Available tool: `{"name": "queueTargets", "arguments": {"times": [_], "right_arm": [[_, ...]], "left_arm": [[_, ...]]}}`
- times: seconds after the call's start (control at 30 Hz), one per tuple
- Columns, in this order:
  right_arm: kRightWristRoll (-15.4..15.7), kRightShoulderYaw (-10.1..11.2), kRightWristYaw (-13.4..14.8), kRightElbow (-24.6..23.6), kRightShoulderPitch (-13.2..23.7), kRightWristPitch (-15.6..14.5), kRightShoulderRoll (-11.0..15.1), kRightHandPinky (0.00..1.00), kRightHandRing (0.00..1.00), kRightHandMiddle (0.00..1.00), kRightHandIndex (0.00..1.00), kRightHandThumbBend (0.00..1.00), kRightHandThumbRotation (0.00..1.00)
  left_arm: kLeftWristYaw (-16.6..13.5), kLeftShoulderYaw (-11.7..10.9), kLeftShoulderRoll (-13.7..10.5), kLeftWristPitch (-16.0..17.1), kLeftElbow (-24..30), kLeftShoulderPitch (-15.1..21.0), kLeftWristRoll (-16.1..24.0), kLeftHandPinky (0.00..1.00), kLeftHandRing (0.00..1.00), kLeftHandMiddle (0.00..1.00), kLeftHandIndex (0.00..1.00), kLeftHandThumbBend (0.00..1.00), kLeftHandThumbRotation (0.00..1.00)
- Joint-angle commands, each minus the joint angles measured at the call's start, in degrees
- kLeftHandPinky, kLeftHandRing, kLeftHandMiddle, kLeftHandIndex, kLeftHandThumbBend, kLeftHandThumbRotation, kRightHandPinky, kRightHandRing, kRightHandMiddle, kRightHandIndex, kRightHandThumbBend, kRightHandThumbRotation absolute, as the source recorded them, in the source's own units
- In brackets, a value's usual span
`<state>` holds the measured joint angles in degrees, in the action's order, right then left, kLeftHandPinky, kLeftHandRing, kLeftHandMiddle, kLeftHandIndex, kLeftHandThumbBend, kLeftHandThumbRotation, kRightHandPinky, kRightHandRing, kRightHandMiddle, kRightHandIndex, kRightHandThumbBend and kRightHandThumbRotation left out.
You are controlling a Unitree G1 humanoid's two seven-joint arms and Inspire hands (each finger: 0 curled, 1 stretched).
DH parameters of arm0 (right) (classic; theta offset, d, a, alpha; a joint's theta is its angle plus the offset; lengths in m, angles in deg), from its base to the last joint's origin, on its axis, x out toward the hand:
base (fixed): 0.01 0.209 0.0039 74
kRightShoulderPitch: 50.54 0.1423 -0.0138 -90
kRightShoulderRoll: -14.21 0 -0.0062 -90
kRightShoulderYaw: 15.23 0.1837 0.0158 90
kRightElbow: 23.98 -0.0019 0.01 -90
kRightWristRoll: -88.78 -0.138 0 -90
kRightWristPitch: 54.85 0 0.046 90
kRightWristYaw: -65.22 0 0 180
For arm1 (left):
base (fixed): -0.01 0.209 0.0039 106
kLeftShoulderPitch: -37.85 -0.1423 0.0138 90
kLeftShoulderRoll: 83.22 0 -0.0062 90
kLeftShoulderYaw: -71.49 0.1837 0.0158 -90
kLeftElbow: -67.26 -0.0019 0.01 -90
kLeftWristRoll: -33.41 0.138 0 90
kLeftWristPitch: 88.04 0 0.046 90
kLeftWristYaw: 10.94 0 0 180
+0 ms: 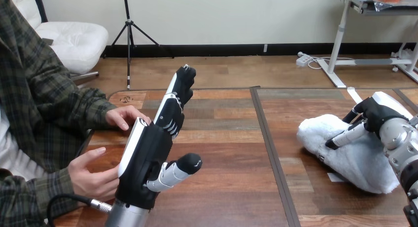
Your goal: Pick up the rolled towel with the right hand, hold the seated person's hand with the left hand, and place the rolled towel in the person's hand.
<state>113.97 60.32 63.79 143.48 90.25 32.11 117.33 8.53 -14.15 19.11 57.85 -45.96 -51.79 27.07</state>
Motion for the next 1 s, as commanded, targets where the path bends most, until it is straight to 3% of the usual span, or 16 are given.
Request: {"name": "queueTargets", "arguments": {"times": [0.0,0.37,0.97], "right_arm": [[-1.26,1.23,-0.11,-1.35,0.14,0.65,-1.42,0.43,0.54,0.64,0.48,0.84,0.00],[-4.66,4.10,-1.35,-2.12,-0.02,1.89,-1.13,0.32,0.37,0.44,0.46,0.82,0.00],[-10.42,8.66,-4.10,-4.67,-0.31,3.74,-1.16,0.31,0.36,0.43,0.46,0.78,0.00]], "left_arm": [[-0.33,-0.17,-0.27,0.08,3.13,1.60,-0.54,0.98,1.00,1.00,1.00,1.00,0.81],[-0.18,-0.16,-0.27,0.20,2.84,1.55,-0.73,0.97,1.00,1.00,1.00,1.00,0.81],[-0.25,-0.51,-0.57,0.22,2.64,1.48,-0.58,0.97,1.00,1.00,1.00,1.00,0.80]]}}
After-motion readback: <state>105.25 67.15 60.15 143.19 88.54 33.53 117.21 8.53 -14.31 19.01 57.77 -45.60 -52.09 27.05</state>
